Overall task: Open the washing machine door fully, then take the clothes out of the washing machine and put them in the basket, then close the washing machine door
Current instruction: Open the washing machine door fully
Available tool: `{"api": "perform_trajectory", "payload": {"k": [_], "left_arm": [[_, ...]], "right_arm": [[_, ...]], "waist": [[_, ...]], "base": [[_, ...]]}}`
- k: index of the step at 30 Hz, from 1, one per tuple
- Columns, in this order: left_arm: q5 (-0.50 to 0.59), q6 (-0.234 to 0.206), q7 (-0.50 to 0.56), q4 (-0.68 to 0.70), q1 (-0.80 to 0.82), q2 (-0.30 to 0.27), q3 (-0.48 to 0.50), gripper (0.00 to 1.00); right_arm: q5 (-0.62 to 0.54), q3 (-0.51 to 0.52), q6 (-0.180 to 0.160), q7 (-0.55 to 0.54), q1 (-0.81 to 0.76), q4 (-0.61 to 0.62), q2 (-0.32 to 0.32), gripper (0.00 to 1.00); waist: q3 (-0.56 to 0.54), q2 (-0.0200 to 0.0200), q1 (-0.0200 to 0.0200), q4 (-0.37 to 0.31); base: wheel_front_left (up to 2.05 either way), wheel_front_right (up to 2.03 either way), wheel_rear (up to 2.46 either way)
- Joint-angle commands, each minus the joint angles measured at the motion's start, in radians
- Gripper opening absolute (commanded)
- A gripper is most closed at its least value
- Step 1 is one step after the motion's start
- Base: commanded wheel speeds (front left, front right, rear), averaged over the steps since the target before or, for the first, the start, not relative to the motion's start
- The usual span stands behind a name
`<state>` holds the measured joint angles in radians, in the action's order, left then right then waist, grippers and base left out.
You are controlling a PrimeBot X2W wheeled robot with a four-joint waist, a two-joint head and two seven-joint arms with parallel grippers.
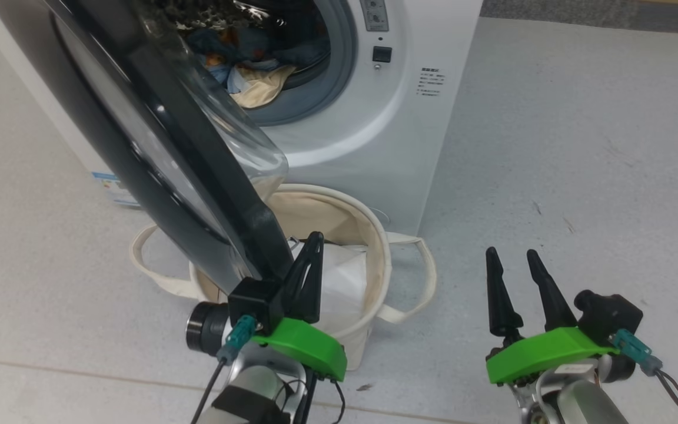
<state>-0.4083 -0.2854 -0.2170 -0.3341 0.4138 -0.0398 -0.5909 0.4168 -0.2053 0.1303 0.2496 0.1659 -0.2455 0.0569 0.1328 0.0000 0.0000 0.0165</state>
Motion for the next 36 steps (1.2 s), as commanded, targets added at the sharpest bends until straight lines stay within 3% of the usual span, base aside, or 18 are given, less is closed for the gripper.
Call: {"api": "perform_trajectory", "payload": {"k": [1,12,22,29,36], "left_arm": [[-0.006,-0.019,-0.013,0.011,0.047,-0.010,0.044,0.00],[-0.020,-0.072,-0.036,-0.010,-0.011,-0.011,0.030,0.00],[-0.021,-0.133,-0.040,0.072,-0.093,-0.068,0.082,0.00],[-0.044,-0.184,-0.043,0.121,-0.114,-0.148,0.207,0.00],[-0.090,-0.216,-0.044,0.162,-0.139,-0.242,0.385,0.00]], "right_arm": [[0.005,-0.025,0.000,0.012,0.040,0.028,-0.007,1.00],[0.006,-0.028,0.000,0.012,0.025,0.020,-0.007,1.00],[0.009,-0.048,0.000,0.012,0.021,0.018,-0.007,1.00],[0.004,-0.058,0.000,0.012,0.031,0.010,-0.007,1.00],[-0.010,-0.045,0.000,0.012,0.043,0.003,-0.007,1.00]], "waist": [[0.000,0.0000,0.0000,0.006],[-0.017,0.0000,0.0000,0.100],[-0.026,0.0000,0.0000,0.219],[-0.018,0.0000,0.0000,0.241],[0.010,0.0000,0.0000,0.220]], "base": [[0.00,0.00,0.00],[0.00,0.00,0.00],[0.00,0.00,0.00],[0.00,0.00,0.00],[0.00,0.00,0.00]]}}
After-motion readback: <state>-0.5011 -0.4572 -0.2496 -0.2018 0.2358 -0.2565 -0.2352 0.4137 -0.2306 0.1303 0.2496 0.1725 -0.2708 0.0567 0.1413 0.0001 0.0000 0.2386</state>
